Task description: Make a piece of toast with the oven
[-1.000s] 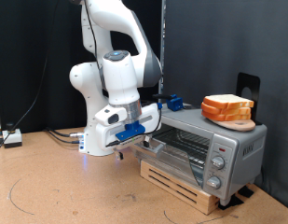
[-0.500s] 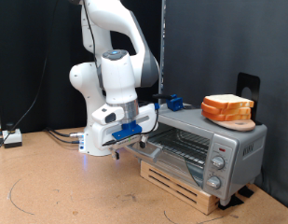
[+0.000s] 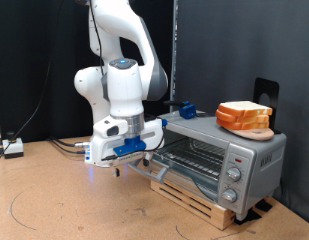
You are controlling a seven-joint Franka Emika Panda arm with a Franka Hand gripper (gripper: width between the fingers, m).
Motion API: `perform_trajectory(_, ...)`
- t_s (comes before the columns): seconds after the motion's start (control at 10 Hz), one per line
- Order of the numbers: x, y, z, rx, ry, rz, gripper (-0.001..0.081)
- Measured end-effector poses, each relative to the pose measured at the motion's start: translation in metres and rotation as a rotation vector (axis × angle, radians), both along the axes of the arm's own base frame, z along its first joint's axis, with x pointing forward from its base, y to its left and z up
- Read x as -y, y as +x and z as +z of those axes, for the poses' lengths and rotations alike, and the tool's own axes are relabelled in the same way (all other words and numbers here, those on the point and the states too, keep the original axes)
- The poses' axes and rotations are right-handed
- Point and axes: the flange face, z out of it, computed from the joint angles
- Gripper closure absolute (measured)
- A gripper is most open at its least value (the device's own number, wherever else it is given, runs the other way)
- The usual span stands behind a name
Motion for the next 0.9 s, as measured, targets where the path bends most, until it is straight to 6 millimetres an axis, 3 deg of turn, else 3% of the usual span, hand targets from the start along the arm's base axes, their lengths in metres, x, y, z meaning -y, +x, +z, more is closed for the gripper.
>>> perform_trajectory(0.4, 0.021, 0.009, -0.032, -0.063, 0.001, -0.098, 0.0002)
perform_trajectory(0.9, 0.029, 0.024, -0.068, -0.069, -0.015, -0.122, 0.0002)
